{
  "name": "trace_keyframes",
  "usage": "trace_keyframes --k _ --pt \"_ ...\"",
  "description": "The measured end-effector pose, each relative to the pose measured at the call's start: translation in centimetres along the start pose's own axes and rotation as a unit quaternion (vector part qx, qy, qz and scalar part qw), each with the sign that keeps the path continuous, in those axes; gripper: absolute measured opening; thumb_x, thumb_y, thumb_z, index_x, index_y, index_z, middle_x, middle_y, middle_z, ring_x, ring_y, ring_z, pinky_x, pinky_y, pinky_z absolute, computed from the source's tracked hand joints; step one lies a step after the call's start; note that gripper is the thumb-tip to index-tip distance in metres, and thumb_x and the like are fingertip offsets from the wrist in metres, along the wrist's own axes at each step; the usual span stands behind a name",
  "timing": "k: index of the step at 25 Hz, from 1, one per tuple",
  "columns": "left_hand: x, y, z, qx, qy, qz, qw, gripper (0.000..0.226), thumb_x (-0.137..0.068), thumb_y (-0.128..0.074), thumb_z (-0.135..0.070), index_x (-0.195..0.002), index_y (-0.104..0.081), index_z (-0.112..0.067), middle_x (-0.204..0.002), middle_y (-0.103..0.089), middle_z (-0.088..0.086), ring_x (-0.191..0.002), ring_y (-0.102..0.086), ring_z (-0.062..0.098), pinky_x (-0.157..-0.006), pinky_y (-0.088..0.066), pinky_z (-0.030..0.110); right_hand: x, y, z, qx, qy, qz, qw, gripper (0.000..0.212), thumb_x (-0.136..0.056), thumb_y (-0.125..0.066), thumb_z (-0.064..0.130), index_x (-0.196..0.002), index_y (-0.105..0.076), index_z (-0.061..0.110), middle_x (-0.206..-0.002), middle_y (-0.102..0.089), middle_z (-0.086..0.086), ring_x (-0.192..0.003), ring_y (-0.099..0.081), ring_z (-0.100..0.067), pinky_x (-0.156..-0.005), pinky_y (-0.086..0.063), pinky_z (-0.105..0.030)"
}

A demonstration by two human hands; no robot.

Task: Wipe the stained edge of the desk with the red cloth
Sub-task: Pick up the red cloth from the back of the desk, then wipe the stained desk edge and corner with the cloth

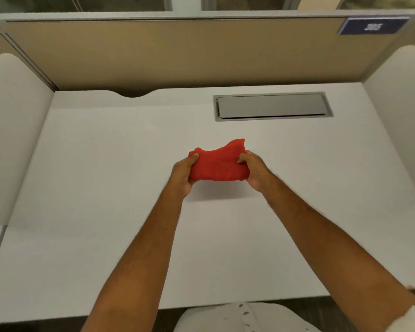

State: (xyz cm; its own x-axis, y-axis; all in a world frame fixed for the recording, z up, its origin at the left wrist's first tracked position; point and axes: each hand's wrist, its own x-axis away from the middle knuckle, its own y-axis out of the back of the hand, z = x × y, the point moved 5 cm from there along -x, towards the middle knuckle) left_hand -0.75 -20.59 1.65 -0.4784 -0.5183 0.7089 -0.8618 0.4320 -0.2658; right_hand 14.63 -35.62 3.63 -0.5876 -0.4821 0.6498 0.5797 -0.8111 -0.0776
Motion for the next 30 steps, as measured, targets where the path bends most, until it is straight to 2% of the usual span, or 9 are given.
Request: trace_keyframes --k 4,8,11,15,19,22,25,27,30 --pt "5.4 -5.0 8.2 -0.057 -0.006 0.026 0.998 0.043 -0.097 -0.068 -0.031 -0.136 -0.062 -0.014 -0.120 -0.073 0.007 -0.107 -0.070 0.025 -0.073 -0.062 0.038 6.7 9.6 -5.1 -0.027 0.005 -0.040 0.999 0.026 -0.088 -0.050 0.005 -0.104 -0.066 0.018 -0.103 -0.069 -0.003 -0.094 -0.061 -0.022 -0.068 -0.049 -0.033" --pt "10.9 -10.3 16.4 -0.145 -0.068 0.038 0.986 0.033 -0.104 -0.055 -0.026 -0.137 -0.060 -0.021 -0.125 -0.068 0.000 -0.111 -0.067 0.019 -0.086 -0.061 0.040 12.6 19.8 -10.8 -0.040 0.024 -0.082 0.996 0.033 -0.095 -0.053 0.011 -0.126 -0.064 0.014 -0.119 -0.069 -0.005 -0.104 -0.063 -0.022 -0.076 -0.051 -0.032" --pt "13.8 -14.1 22.1 -0.228 -0.124 0.052 0.964 0.035 -0.105 -0.053 -0.022 -0.140 -0.057 -0.022 -0.121 -0.065 -0.003 -0.107 -0.064 0.013 -0.096 -0.058 0.040 16.3 26.8 -14.9 -0.048 0.047 -0.133 0.989 0.031 -0.098 -0.055 0.011 -0.128 -0.061 0.016 -0.119 -0.070 -0.004 -0.105 -0.065 -0.020 -0.080 -0.054 -0.030" --pt "17.0 -16.9 29.0 -0.305 -0.147 0.079 0.938 0.037 -0.106 -0.052 -0.021 -0.143 -0.055 -0.018 -0.129 -0.065 0.005 -0.113 -0.064 0.019 -0.091 -0.056 0.031 20.4 33.2 -20.4 -0.004 0.070 -0.202 0.977 0.042 -0.100 -0.060 0.011 -0.141 -0.054 0.018 -0.120 -0.064 0.001 -0.102 -0.063 -0.009 -0.075 -0.052 -0.020" --pt "18.8 -17.3 32.7 -0.378 -0.142 0.074 0.912 0.043 -0.106 -0.051 -0.026 -0.148 -0.050 -0.017 -0.139 -0.062 0.008 -0.121 -0.062 0.024 -0.107 -0.053 0.045 22.3 35.8 -23.4 0.032 0.079 -0.239 0.967 0.052 -0.099 -0.063 0.005 -0.147 -0.051 0.020 -0.128 -0.060 -0.001 -0.109 -0.062 -0.014 -0.083 -0.057 -0.025" --pt "19.4 -16.8 33.8 -0.405 -0.126 0.074 0.903 0.041 -0.106 -0.050 -0.028 -0.146 -0.050 -0.018 -0.134 -0.064 0.007 -0.115 -0.066 0.024 -0.097 -0.059 0.047 22.8 36.1 -24.0 0.087 0.089 -0.267 0.956 0.045 -0.099 -0.061 0.002 -0.141 -0.058 0.017 -0.135 -0.061 -0.006 -0.117 -0.061 -0.019 -0.101 -0.057 -0.037" --pt "20.2 -15.9 34.6 -0.399 -0.104 0.104 0.905 0.031 -0.105 -0.052 -0.026 -0.136 -0.051 -0.024 -0.115 -0.067 0.000 -0.098 -0.070 0.018 -0.065 -0.064 0.032 23.8 35.5 -24.4 0.135 0.103 -0.291 0.942 0.041 -0.100 -0.061 0.002 -0.138 -0.061 0.016 -0.134 -0.059 -0.007 -0.118 -0.057 -0.015 -0.108 -0.052 -0.036" --pt "20.4 -15.3 34.5 -0.415 -0.102 0.123 0.896 0.028 -0.104 -0.055 -0.024 -0.132 -0.050 -0.027 -0.106 -0.067 -0.005 -0.089 -0.072 0.014 -0.057 -0.061 0.028 24.6 34.7 -24.6 0.172 0.121 -0.301 0.930 0.041 -0.101 -0.059 0.002 -0.139 -0.062 0.015 -0.134 -0.058 -0.007 -0.120 -0.056 -0.015 -0.111 -0.050 -0.034" --pt "19.4 -14.1 34.0 -0.479 -0.091 0.133 0.863 0.024 -0.101 -0.060 -0.023 -0.124 -0.055 -0.019 -0.097 -0.071 0.005 -0.070 -0.075 0.020 -0.054 -0.063 0.035 25.3 32.7 -24.5 0.338 0.133 -0.341 0.867 0.044 -0.099 -0.062 0.012 -0.142 -0.060 0.018 -0.144 -0.054 -0.005 -0.132 -0.050 -0.022 -0.112 -0.048 -0.044"
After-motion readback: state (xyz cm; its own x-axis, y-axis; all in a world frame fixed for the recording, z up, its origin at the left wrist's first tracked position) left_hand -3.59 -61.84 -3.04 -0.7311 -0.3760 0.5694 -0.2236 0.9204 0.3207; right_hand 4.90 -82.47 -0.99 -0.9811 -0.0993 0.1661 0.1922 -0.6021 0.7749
